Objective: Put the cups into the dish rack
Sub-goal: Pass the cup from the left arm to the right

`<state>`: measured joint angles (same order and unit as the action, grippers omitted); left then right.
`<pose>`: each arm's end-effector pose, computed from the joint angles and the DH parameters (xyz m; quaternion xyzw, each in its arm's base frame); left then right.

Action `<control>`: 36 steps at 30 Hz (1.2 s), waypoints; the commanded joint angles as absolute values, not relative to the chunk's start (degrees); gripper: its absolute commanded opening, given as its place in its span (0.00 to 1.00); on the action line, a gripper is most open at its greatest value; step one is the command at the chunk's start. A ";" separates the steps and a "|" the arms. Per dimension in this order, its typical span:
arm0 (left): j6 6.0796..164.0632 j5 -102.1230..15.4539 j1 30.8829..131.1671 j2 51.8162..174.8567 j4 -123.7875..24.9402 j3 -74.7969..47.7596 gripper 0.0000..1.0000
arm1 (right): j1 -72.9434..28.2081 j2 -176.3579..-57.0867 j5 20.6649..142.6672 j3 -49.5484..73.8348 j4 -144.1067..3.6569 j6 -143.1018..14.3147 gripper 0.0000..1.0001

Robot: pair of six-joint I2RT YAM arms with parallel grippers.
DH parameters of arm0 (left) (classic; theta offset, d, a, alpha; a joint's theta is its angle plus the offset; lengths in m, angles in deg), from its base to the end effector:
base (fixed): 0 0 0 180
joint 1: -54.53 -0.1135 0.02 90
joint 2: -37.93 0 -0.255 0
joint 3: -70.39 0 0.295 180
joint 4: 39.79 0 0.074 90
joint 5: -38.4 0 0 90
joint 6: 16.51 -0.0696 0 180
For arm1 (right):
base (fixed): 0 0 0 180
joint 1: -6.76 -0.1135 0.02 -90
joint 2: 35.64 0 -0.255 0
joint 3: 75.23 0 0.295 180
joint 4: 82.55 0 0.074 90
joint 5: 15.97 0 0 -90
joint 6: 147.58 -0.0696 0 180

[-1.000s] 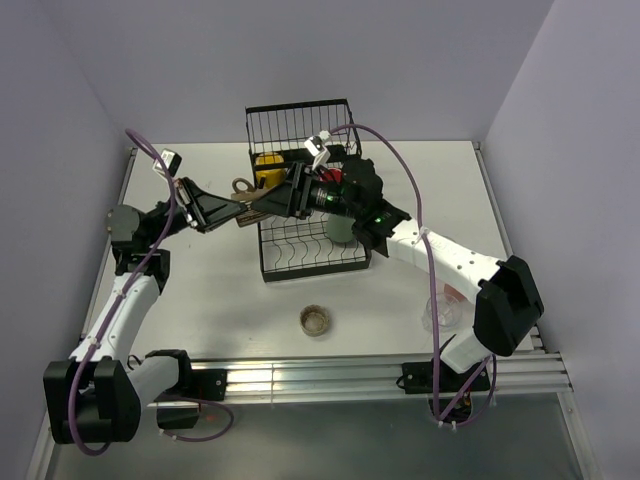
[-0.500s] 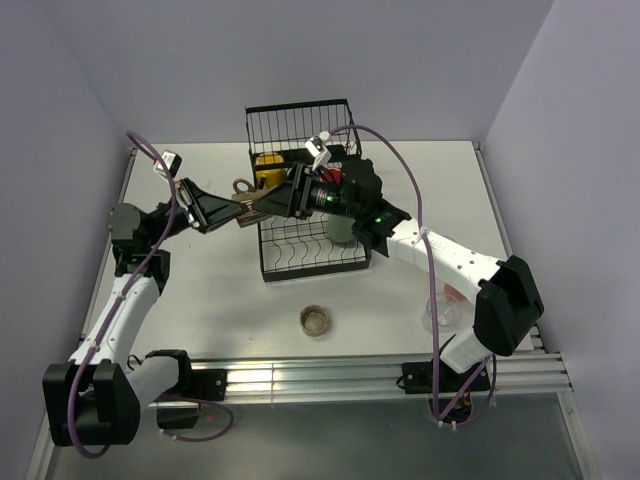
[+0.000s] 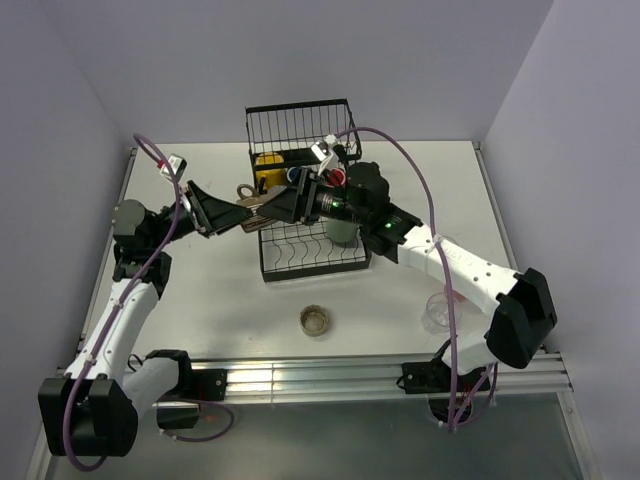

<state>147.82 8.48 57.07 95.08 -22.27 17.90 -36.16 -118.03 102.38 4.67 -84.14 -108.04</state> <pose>0.2787 -0.0727 0.3280 0.0006 0.6667 -0.6652 0.3362 0.2823 0.3076 0.3513 -0.1260 0.7007 0.6146 0.3396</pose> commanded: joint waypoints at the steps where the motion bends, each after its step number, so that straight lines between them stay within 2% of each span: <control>1: 144.33 6.94 55.76 94.09 -24.63 16.29 0.50 | -35.96 -112.55 101.80 5.76 -86.30 -106.45 0.00; 13: 142.49 8.52 52.59 93.39 -26.65 14.36 0.52 | -34.11 -110.70 95.65 7.43 -74.52 -100.65 0.00; 21: 137.05 7.30 51.10 93.21 -33.85 11.63 0.51 | -33.05 -115.96 86.08 22.27 -53.00 -89.59 0.00; 27: 129.15 3.60 50.92 93.13 -46.33 7.68 0.50 | -33.23 -121.94 75.89 30.54 -38.84 -83.34 0.00; 36: 123.59 -0.36 50.83 91.55 -57.24 3.37 0.50 | -35.42 -123.97 62.35 26.51 -34.61 -79.99 0.00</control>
<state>127.55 1.44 51.15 93.41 -53.37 6.51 -34.15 -124.13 69.66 26.33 -34.94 -82.53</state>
